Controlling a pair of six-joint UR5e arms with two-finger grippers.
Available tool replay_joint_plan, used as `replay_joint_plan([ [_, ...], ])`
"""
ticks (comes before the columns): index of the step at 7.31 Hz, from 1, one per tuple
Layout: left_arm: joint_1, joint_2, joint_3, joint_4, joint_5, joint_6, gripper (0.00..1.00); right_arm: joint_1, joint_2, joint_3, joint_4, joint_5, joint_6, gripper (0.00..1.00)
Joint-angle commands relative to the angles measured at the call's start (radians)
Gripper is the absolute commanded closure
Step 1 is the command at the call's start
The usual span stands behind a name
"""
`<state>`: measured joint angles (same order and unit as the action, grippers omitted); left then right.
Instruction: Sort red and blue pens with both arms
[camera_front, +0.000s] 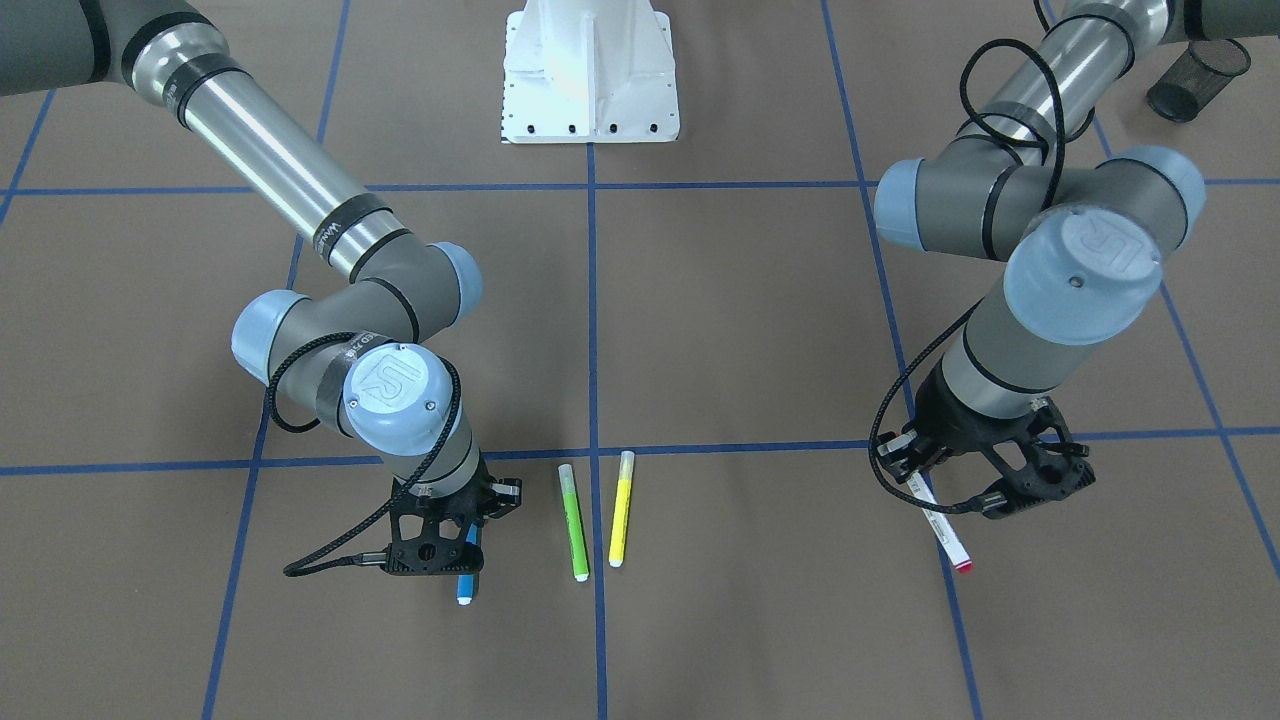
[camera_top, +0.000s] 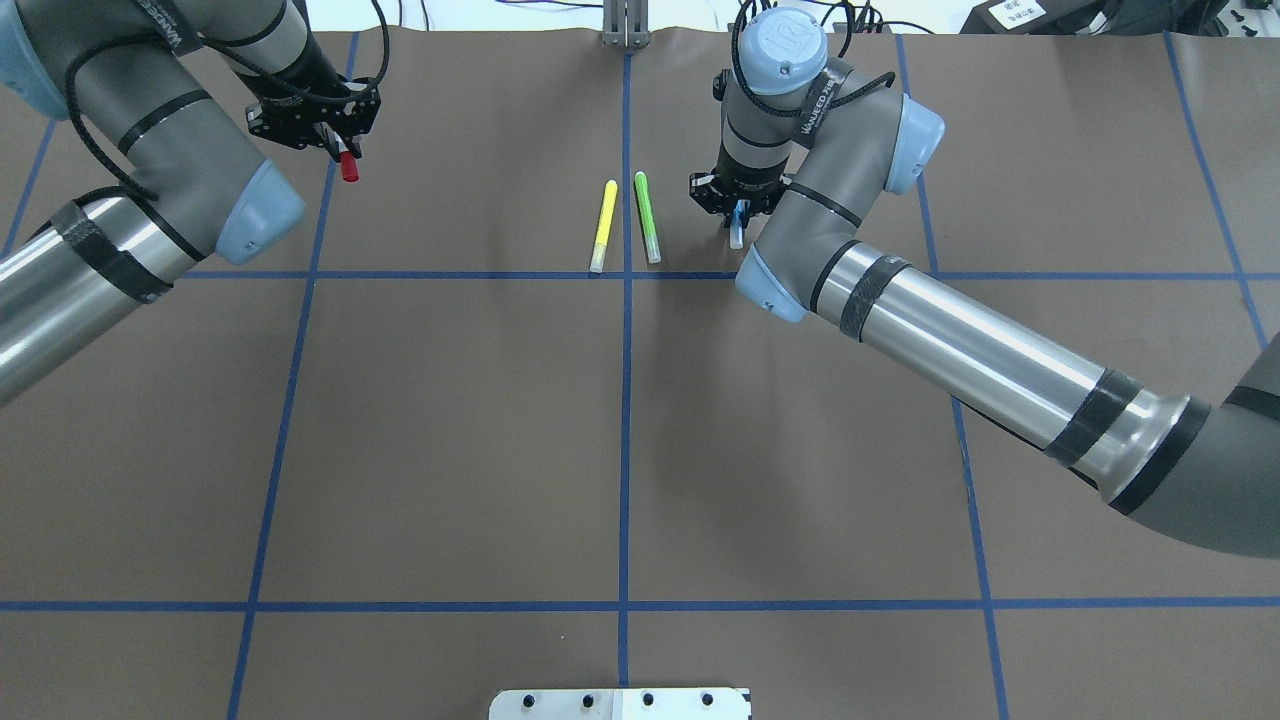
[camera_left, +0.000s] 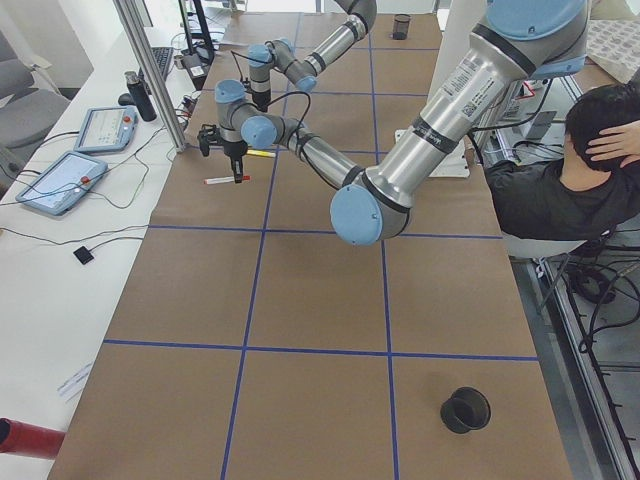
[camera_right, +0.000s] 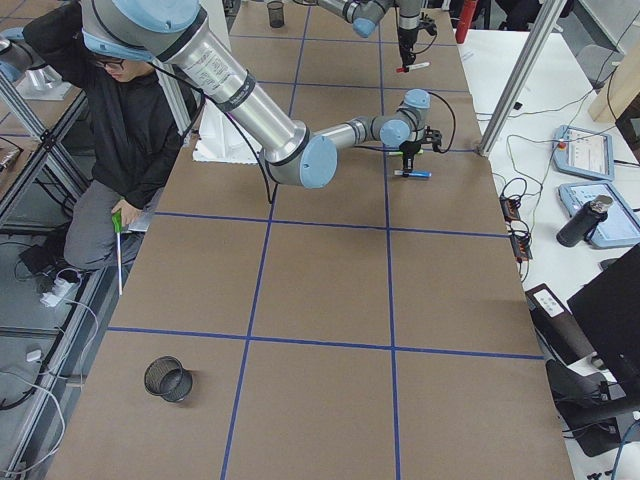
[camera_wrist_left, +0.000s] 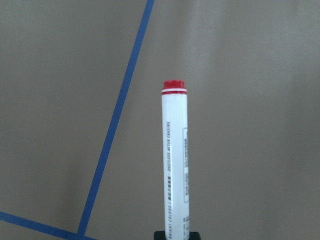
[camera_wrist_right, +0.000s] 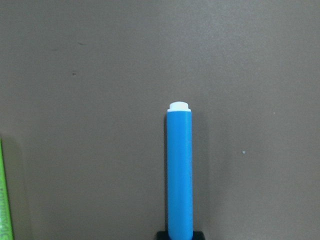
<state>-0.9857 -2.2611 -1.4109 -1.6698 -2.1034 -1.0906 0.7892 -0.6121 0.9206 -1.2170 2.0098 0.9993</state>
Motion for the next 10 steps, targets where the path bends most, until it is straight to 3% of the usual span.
replay_joint_plan([
  [1, -0.03, 0.052, -0.086, 0.074, -0.001, 0.084, 1.0, 0.04, -0.024, 0.074, -0.037, 0.004, -0.065, 1.0],
  [2, -0.048, 0.075, -0.159, 0.184, 0.0, 0.182, 1.0, 0.062, -0.052, 0.117, -0.089, 0.003, -0.132, 1.0],
  [4, -0.129, 0.199, -0.262, 0.242, 0.0, 0.37, 1.0, 0.111, -0.138, 0.229, -0.212, -0.003, -0.269, 1.0],
  [7, -0.275, 0.349, -0.26, 0.242, 0.0, 0.694, 1.0, 0.168, -0.23, 0.364, -0.36, -0.005, -0.318, 1.0],
  [9, -0.364, 0.466, -0.258, 0.24, 0.002, 0.91, 1.0, 0.243, -0.32, 0.427, -0.399, -0.003, -0.593, 1.0],
  [10, -0.417, 0.524, -0.254, 0.242, 0.002, 1.033, 1.0, 0.284, -0.351, 0.466, -0.476, -0.005, -0.733, 1.0],
])
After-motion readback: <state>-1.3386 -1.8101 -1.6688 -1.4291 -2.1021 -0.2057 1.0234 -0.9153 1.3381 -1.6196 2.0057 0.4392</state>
